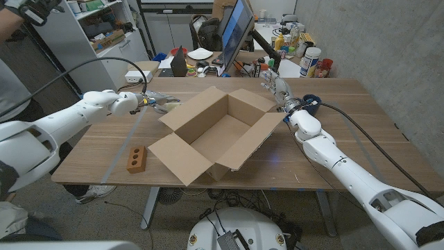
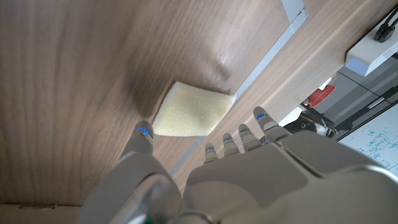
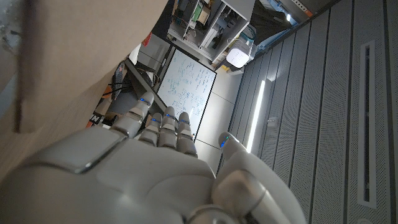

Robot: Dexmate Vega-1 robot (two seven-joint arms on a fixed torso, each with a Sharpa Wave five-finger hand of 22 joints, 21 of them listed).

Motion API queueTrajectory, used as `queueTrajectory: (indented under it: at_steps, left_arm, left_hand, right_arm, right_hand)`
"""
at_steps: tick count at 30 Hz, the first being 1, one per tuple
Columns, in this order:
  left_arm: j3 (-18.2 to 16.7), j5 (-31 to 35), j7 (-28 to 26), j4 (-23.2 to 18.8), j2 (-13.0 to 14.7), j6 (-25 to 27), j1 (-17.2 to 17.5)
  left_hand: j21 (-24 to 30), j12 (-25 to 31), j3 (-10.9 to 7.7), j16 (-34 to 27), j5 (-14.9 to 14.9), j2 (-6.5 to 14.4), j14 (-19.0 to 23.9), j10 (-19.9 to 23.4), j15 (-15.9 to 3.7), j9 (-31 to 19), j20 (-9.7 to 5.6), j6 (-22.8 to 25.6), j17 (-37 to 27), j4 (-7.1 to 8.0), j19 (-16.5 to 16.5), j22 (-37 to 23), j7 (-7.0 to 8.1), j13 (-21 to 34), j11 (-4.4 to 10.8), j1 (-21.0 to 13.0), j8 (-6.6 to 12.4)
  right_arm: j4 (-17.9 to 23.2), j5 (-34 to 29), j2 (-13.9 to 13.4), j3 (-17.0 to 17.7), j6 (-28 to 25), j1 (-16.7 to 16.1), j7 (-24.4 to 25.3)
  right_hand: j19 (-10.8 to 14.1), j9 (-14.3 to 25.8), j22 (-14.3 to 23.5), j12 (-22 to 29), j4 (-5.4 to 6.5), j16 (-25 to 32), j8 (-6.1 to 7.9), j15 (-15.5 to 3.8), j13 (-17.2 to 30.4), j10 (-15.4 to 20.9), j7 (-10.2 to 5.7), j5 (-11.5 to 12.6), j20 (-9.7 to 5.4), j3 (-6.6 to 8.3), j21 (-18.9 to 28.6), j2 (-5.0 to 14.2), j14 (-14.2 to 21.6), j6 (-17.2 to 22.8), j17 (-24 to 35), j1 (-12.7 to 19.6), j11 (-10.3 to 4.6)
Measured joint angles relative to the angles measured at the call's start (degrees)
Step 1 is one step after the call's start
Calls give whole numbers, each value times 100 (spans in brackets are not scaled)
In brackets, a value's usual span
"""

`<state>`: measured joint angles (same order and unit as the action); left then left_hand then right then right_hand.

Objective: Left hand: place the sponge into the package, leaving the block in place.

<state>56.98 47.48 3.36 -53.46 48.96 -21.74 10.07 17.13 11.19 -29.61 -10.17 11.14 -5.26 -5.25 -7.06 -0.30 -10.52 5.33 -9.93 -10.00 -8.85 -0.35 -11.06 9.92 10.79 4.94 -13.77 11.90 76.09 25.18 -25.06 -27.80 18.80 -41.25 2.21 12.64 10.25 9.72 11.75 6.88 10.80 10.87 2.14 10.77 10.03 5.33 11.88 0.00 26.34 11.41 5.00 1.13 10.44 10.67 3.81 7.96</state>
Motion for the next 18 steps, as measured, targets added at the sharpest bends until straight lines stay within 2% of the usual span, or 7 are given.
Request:
queueTrajectory:
  at_steps: [10,14,16,18]
  left_arm:
    - [115,228,-104,112,-71,182,-45]
    - [154,256,-135,166,-109,230,-59]
    - [188,283,-175,210,-143,286,-75]
    - [207,290,-195,223,-155,307,-78]
  left_hand:
    - [0,0,-25,0,0,115,1,-7,0,0,11,9,0,-25,16,0,-54,0,6,-145,0]
    - [0,0,-108,-23,0,310,1,-7,0,-30,-33,11,0,7,160,0,-133,0,6,-340,30]
    - [0,0,-138,-23,-1,355,1,-5,0,-30,-30,11,4,-7,218,0,-133,0,5,-385,46]
    - [0,0,-171,-25,-1,433,61,29,9,-30,-9,10,13,-9,240,0,-195,0,-28,-463,58]
  right_arm:
    - [-4,-18,18,-13,12,9,12]
    - [17,-35,17,-14,12,9,30]
    - [33,-46,15,-14,12,5,37]
    - [46,-50,12,-14,12,1,42]
  right_hand:
    - [0,0,0,0,0,0,0,0,0,0,-21,0,0,0,0,0,0,21,0,0,0]
    - [0,0,0,0,0,0,0,0,0,0,-21,0,0,0,0,0,0,21,0,0,0]
    - [0,0,0,0,0,0,0,0,0,0,-21,0,0,0,0,0,0,21,0,0,0]
    - [0,0,0,0,0,0,0,0,0,0,-21,0,0,0,0,0,0,21,0,0,0]
